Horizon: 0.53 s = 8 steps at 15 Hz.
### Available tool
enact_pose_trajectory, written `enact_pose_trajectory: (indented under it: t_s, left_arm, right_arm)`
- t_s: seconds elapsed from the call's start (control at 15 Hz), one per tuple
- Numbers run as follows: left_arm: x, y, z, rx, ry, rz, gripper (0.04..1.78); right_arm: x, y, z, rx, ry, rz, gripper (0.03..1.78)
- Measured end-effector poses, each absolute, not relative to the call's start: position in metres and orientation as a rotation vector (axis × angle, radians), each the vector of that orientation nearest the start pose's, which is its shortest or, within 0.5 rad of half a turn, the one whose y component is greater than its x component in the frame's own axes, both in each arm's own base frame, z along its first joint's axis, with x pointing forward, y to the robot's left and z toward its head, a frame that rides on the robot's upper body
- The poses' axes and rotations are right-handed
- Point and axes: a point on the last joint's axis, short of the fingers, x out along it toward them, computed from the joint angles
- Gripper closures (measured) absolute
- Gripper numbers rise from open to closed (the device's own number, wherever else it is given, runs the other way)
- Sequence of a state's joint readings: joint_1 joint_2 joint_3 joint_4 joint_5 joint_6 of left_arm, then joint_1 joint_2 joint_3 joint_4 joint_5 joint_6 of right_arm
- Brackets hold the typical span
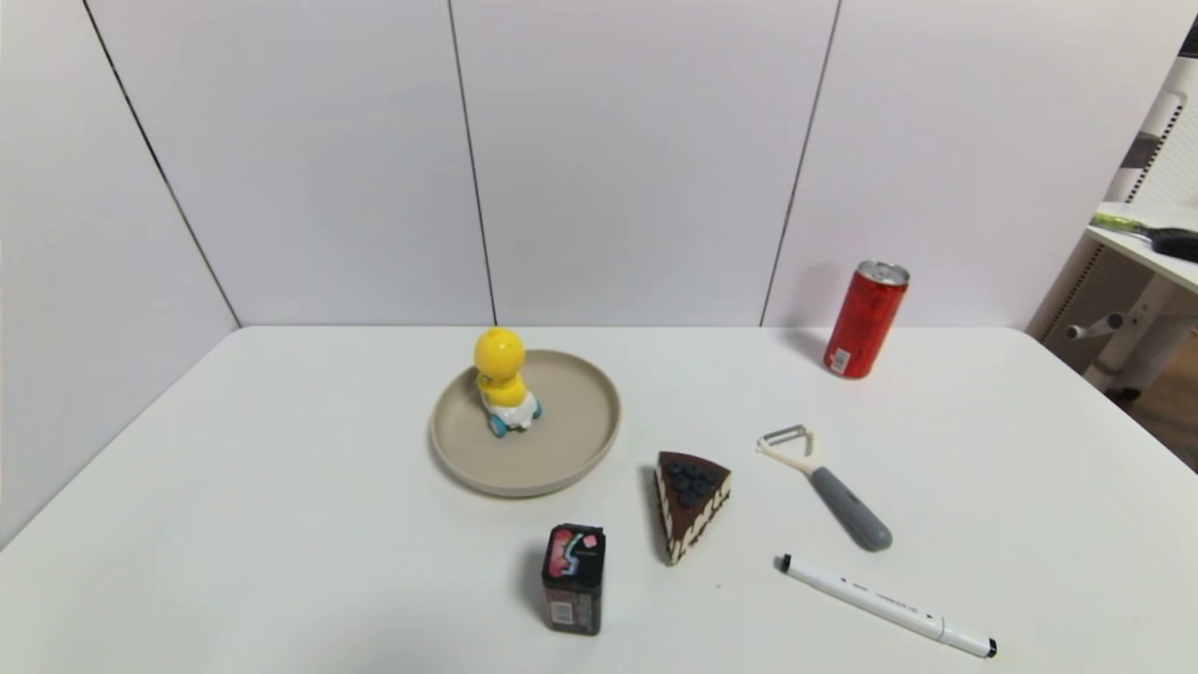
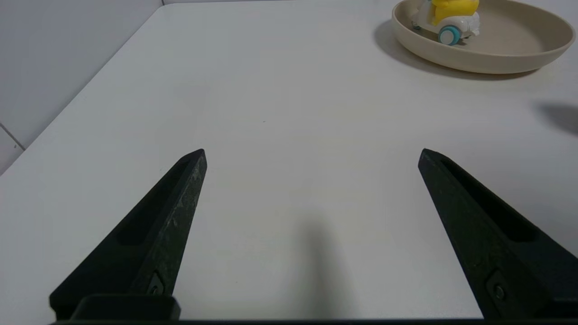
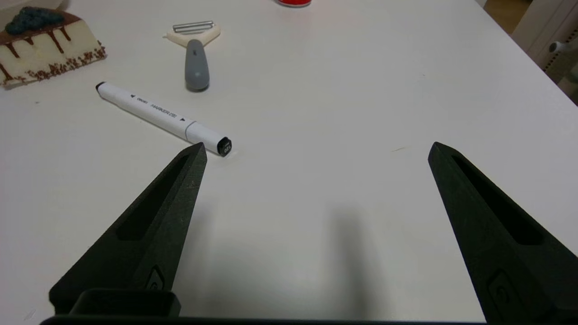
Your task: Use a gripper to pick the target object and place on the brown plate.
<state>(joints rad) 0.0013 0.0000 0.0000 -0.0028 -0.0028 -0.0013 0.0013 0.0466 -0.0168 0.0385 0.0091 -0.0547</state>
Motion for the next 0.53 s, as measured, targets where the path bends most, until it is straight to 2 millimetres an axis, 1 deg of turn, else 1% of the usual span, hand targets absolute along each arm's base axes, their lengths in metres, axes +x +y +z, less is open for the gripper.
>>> enact_pose_trajectory:
  t_s: [0.2, 0.53]
  left_arm:
    - [-0.0228, -0.0001, 0.0758, -0.001, -0.003, -0.002, 0.13]
    - [-0.0228, -0.0001, 0.0758, -0.001, -0.003, -0.001, 0.13]
  right_arm:
    - [-0.0231, 0.0001, 0.0758, -0.049, 0.029, 0.009, 0.12]
    - [-0.0239, 0.0002, 0.0757, -0.050, 0.014, 0.012, 0.12]
